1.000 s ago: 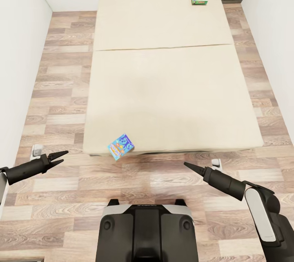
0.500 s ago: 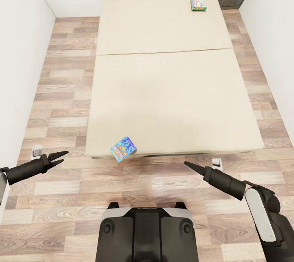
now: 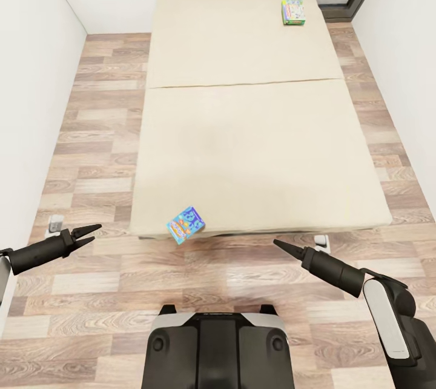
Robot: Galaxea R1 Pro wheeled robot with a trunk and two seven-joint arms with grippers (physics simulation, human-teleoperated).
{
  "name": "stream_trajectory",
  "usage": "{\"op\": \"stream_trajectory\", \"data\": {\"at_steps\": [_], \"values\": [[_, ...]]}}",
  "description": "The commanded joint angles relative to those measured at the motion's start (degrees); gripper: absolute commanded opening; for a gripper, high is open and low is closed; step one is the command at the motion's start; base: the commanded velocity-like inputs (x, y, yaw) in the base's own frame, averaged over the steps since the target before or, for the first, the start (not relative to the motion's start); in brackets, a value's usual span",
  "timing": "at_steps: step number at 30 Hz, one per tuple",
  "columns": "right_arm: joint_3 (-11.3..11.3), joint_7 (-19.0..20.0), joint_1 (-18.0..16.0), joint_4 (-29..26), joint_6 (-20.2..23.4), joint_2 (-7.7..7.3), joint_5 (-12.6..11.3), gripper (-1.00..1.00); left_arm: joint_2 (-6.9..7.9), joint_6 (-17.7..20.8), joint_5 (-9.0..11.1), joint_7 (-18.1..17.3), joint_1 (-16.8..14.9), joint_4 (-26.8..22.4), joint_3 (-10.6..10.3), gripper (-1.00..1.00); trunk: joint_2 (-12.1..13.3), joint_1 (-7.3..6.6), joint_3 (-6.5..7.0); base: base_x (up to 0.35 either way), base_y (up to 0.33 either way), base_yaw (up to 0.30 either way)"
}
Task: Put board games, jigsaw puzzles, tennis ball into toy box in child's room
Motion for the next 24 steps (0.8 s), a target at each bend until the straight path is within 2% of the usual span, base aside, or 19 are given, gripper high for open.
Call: {"op": "stream_trajectory", "data": {"at_steps": [1,24], "values": [[-0.06,0.18,-0.03,-0.01,0.27,0.01,0.06,1.0,0.0,0.37,0.13,-0.09,-0.02,0.01,0.04,1.0,-0.08,0.04,0.04,0.0,0.017,0.0],[-0.06,0.07,-0.03,-0.01,0.18,0.02,0.1,1.0,-0.08,0.04,0.13,0.01,0.08,0.01,0.0,1.0,-0.08,0.04,2.21,0.0,0.002,0.006]]}}
